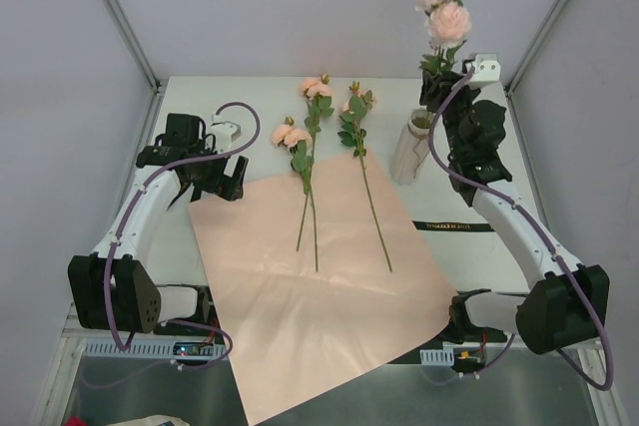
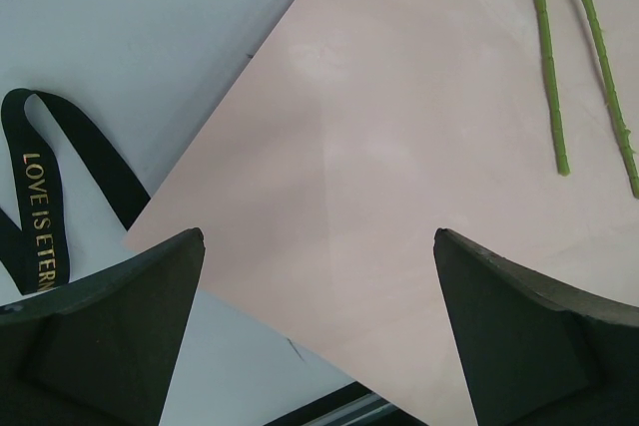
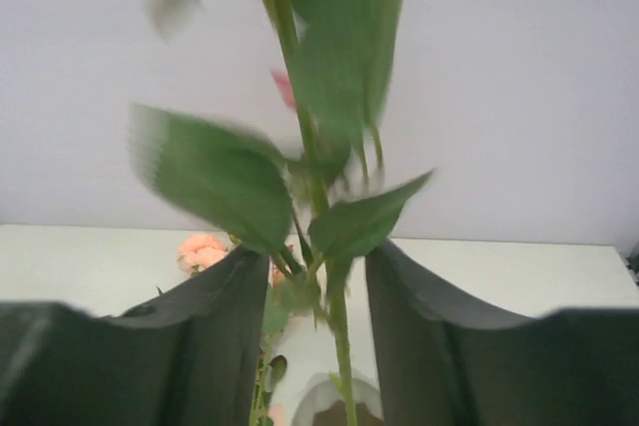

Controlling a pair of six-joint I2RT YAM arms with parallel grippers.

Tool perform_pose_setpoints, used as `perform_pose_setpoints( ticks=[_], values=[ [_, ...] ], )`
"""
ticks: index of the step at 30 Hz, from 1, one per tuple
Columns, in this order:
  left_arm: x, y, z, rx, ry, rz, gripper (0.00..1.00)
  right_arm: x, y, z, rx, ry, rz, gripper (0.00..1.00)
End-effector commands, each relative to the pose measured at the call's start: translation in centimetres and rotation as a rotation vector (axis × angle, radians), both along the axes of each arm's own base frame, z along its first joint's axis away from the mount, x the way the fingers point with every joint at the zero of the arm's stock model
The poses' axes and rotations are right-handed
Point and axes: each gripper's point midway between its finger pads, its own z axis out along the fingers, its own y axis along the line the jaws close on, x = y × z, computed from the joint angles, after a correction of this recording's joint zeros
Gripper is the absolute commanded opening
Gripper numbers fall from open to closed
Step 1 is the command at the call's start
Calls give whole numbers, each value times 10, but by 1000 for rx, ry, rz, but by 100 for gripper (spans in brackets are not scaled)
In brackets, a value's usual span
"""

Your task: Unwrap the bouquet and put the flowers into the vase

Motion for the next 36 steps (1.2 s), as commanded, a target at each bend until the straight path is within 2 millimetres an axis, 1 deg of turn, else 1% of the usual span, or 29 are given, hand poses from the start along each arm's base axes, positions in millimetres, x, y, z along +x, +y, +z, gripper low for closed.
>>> perform_pose_setpoints(
  ticks=[1, 2, 5, 9, 12, 13, 15, 16, 17, 18, 19, 20, 21, 22, 23, 24, 25, 26, 27, 28, 29, 30, 31, 32, 33, 35, 36],
  values=[
    [-5, 5, 7, 2, -17, 15, 99, -21, -7, 25, 71, -56, -2, 50],
    [-5, 5, 7, 3, -17, 12, 99, -23, -8, 23, 74, -49, -3, 55],
    [-4, 5, 8, 2, -21, 14, 99, -32, -6, 20, 74, -25, 4, 59],
    [-3, 5, 10, 2, -27, 14, 99, -51, -2, 29, 91, -38, 30, 60],
    [-2, 5, 11, 4, -28, 18, 99, -68, 18, 38, 51, -47, 86, 60],
    [-2, 5, 10, 5, -24, 20, 99, -76, 38, 39, 31, -41, 137, 60],
    [-2, 6, 10, 7, -23, 25, 99, -83, 59, 37, -50, -14, 181, 60],
    [-1, 6, 10, 7, -23, 27, 99, -92, 82, 34, -82, -3, 244, 60],
    [-1, 6, 10, 8, -23, 27, 99, -95, 93, 31, -137, 1, 269, 60],
    [-1, 6, 10, 7, -21, 29, 99, -92, 107, 16, -183, 55, 296, 60],
    [-1, 6, 10, 5, -23, 29, 99, -93, 120, 8, -212, 85, 330, 60],
    [-1, 6, 10, 8, -24, 27, 99, -91, 128, -3, -234, 127, 347, 60],
    [0, 6, 11, 7, -27, 29, 99, -84, 139, -38, -264, 243, 369, 61],
    [0, 6, 12, 6, -28, 30, 99, -81, 147, -39, -264, 276, 391, 63],
    [0, 7, 12, 10, -31, 29, 99, -77, 151, -54, -286, 337, 396, 64],
    [-1, 7, 11, 12, -29, 30, 99, -71, 156, -96, -349, 473, 394, 64],
    [-1, 8, 12, 15, -33, 30, 99, -62, 155, -99, -367, 501, 360, 64],
    [-1, 9, 12, 21, -34, 31, 99, -57, 156, -113, -398, 543, 342, 64],
    [-2, 9, 11, 25, -33, 31, 99, -51, 156, -149, -457, 635, 323, 63],
    [-3, 10, 10, 29, -33, 30, 99, -45, 152, -161, -481, 667, 289, 62],
    [-3, 10, 10, 29, -33, 30, 99, -41, 154, -169, -489, 690, 285, 61],
    [-4, 10, 9, 32, -32, 29, 99, -38, 153, -193, -514, 743, 276, 60],
    [-4, 11, 9, 34, -31, 28, 99, -33, 151, -202, -502, 769, 259, 58],
    [-4, 11, 9, 34, -33, 28, 99, -31, 150, -210, -500, 791, 259, 57],
    [-4, 11, 10, 34, -34, 28, 99, -27, 149, -226, -496, 825, 251, 56],
    [-4, 11, 10, 34, -36, 28, 99, -21, 143, -241, -466, 868, 231, 54],
    [-4, 11, 9, 35, -35, 27, 99, -19, 143, -253, -466, 889, 225, 54]
  ],
)
